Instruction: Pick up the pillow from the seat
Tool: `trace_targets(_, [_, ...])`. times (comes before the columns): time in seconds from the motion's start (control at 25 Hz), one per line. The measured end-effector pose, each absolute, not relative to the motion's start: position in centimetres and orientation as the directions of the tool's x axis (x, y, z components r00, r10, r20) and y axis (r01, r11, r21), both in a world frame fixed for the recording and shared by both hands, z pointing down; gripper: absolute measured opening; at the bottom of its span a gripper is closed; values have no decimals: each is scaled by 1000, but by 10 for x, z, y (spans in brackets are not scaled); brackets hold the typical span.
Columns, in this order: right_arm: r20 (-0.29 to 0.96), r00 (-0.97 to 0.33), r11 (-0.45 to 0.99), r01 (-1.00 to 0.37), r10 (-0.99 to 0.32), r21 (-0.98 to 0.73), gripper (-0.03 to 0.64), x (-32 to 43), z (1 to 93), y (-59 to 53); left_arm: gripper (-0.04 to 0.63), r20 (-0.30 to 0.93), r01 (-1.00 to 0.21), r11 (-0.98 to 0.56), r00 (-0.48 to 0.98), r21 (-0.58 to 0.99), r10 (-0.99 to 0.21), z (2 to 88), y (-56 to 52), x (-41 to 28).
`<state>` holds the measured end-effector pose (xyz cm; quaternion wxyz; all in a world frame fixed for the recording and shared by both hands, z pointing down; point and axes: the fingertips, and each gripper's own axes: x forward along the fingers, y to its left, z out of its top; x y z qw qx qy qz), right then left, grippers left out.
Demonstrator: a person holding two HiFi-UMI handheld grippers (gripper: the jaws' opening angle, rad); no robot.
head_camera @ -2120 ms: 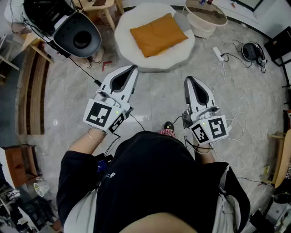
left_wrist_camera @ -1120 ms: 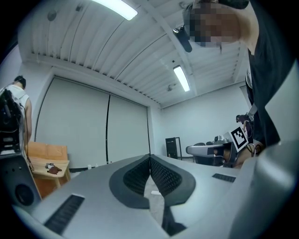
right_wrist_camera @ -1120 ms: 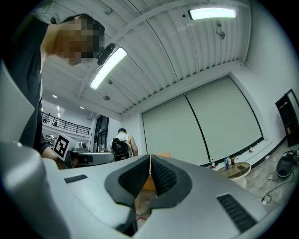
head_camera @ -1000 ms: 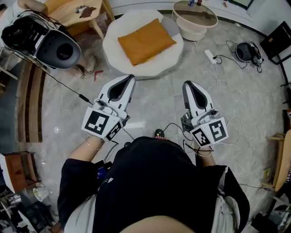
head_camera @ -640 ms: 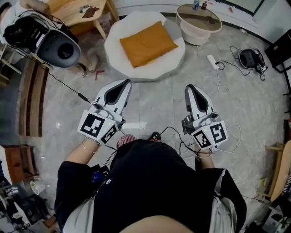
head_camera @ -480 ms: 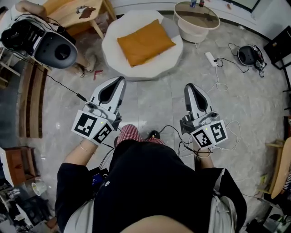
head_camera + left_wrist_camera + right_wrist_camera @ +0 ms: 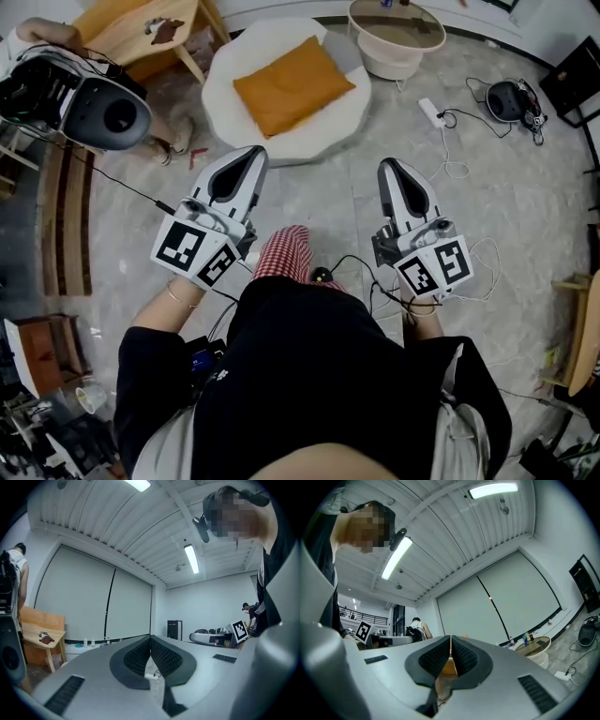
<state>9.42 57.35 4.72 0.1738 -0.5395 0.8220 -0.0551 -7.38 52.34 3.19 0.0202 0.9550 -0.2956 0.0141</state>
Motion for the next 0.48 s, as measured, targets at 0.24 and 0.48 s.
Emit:
trace_targets(0.24, [-173, -343, 379, -888, -923, -262, 23, 102, 61, 552, 9, 7, -542, -835, 839, 90, -544, 36, 490, -62])
trace_targets(0.48, [-172, -349, 385, -880, -921, -279, 23, 102, 57, 506, 9, 41, -561, -825, 828, 70, -560, 42, 438, -59])
